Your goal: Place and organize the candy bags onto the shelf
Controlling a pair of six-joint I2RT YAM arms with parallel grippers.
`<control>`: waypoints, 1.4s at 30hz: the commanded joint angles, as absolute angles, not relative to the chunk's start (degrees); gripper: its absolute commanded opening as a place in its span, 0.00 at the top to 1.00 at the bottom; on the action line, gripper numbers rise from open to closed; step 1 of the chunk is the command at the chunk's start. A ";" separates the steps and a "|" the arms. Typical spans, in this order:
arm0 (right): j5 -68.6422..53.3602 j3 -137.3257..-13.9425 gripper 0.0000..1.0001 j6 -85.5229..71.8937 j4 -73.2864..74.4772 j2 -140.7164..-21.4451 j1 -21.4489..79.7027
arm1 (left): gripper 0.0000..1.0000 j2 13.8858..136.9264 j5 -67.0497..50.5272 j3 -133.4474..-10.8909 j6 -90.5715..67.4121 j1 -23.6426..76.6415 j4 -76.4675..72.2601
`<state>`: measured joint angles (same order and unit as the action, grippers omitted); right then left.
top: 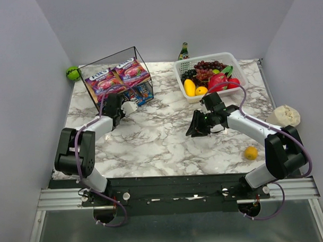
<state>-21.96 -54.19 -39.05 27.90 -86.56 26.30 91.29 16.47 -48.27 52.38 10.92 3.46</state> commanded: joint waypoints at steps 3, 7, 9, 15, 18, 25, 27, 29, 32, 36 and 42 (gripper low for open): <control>-21.53 -56.16 0.58 -39.64 27.51 -87.18 26.28 | 1.00 94.30 16.70 -50.18 52.38 9.50 0.26; -21.53 -56.95 0.58 -39.55 27.68 -87.80 26.28 | 1.00 95.45 17.31 -50.97 52.29 8.88 -1.13; -21.53 -57.04 0.58 -39.46 27.77 -88.15 26.28 | 1.00 95.89 17.84 -51.33 53.00 8.62 -1.58; -21.36 -57.66 0.58 -39.20 28.30 -88.86 26.28 | 1.00 96.94 18.55 -52.03 52.74 7.47 -2.99; -21.18 -57.83 0.58 -38.94 28.48 -88.86 26.28 | 0.97 96.68 18.20 -51.68 51.68 7.47 -2.73; -21.36 -57.83 0.58 -38.94 28.48 -89.38 26.28 | 0.86 95.01 16.61 -51.15 50.19 7.47 -0.18; -21.36 -57.83 0.58 -38.76 28.39 -89.56 26.28 | 0.80 94.92 16.61 -51.06 49.92 7.47 -0.09; -21.53 -57.83 0.58 -38.85 28.30 -89.74 26.28 | 0.69 94.75 16.26 -51.06 49.66 7.56 -0.09; -21.80 -57.92 0.58 -38.67 28.12 -89.82 26.28 | 0.49 93.78 15.29 -51.77 48.17 7.47 1.41; -21.71 -58.01 0.58 -38.58 28.12 -89.82 26.28 | 0.48 92.46 14.77 -51.85 47.46 7.47 1.84; -21.53 -57.75 0.58 -38.67 28.12 -89.47 26.28 | 0.46 89.21 11.25 -52.21 44.39 7.56 5.27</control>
<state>-21.93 -56.18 -38.98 27.94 -89.17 26.30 93.97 14.87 -50.96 47.53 7.88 3.73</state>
